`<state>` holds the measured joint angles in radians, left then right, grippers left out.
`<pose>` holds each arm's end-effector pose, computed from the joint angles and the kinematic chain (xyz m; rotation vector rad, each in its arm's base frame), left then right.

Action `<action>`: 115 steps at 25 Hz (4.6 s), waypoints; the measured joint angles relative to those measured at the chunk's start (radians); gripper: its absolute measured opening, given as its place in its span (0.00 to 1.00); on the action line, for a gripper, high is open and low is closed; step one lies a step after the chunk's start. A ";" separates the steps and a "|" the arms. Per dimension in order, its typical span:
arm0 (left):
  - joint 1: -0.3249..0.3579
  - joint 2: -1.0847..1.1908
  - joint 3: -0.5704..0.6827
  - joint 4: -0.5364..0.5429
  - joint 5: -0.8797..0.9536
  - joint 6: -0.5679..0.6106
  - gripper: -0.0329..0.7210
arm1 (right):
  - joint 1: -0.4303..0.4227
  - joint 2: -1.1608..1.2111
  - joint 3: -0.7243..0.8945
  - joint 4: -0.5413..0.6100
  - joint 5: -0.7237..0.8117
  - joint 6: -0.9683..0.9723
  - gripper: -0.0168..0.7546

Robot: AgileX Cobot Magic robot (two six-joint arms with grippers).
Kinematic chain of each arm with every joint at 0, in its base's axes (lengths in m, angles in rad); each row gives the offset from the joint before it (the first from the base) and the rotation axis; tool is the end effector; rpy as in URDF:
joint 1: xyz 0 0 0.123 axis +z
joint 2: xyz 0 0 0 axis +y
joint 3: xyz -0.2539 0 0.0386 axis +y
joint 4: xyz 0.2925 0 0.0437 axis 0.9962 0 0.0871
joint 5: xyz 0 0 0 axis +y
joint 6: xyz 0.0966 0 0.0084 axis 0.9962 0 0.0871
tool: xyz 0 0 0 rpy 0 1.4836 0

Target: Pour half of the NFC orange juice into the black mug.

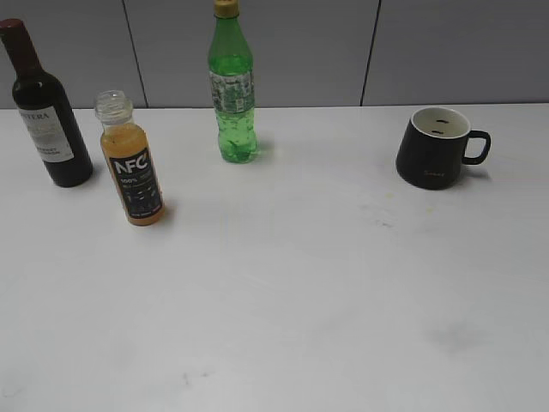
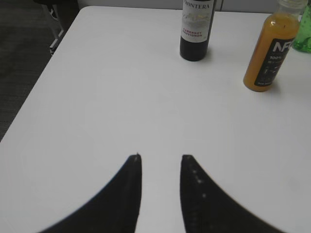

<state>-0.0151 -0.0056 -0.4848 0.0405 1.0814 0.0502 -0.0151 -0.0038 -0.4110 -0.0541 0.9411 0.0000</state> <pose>0.0682 0.0024 0.2897 0.0656 2.0736 0.0702 0.0837 -0.0055 0.2773 0.0111 2.0095 -0.0739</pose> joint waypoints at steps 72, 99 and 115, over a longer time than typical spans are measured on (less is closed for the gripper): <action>0.000 0.000 0.000 0.000 0.000 0.000 0.34 | -0.003 1.922 0.002 0.150 -2.140 0.000 0.79; 0.000 0.000 0.000 0.000 0.000 0.000 0.34 | -0.007 2.151 -0.217 0.184 -2.148 0.000 0.79; 0.000 0.000 0.000 0.000 0.000 0.000 0.34 | -0.040 2.249 -0.357 0.081 -2.148 0.000 0.79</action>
<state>-0.0151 -0.0056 -0.4848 0.0405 1.0814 0.0502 -0.0550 2.2453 -0.7685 0.0269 -1.2065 0.0000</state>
